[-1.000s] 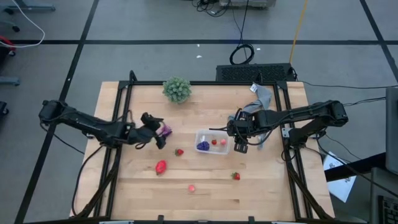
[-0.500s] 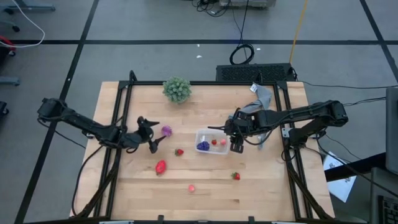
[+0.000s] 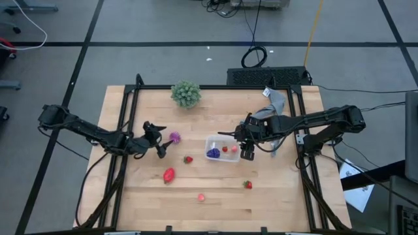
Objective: Pick and placing Produce into tupperware
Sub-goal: Put the onion into the transparent container
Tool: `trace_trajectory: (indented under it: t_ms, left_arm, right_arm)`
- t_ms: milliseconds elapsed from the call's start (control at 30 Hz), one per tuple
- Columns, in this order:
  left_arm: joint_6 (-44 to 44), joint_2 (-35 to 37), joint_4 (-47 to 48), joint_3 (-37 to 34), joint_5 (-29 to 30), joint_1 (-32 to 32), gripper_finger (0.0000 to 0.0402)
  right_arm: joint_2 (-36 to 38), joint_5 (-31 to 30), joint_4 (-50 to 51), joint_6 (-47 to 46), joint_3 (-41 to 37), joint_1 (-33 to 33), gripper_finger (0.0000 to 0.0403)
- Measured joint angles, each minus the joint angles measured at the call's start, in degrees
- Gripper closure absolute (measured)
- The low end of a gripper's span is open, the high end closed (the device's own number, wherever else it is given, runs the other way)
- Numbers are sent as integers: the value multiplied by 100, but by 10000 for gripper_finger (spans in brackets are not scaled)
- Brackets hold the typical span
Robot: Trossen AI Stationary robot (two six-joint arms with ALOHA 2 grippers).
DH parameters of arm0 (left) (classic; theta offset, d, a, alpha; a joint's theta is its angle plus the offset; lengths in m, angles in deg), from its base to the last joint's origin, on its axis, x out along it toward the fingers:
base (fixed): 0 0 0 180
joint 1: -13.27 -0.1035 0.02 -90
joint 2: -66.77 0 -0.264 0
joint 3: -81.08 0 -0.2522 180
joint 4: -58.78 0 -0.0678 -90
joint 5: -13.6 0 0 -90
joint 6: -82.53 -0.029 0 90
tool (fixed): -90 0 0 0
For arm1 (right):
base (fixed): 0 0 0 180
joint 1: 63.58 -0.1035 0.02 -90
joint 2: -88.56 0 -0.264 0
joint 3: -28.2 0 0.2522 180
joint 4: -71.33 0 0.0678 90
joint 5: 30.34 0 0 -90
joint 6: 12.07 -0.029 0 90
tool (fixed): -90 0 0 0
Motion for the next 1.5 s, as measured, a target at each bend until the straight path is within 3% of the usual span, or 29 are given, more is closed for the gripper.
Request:
trace_trajectory:
  t_ms: [900,1100,1367,1500]
  left_arm:
    - [720,-73,317,0,-419,0,20]
    - [772,-392,261,0,-415,0,20]
    - [414,-1100,-482,0,-419,-224,21]
    - [406,-1458,-654,0,-714,-433,20]
  right_arm:
    - [0,0,-689,3,-640,7,229]
    - [0,0,-783,2,-640,7,229]
    - [0,0,-863,2,-640,7,229]
    - [0,2,-864,2,-640,7,229]
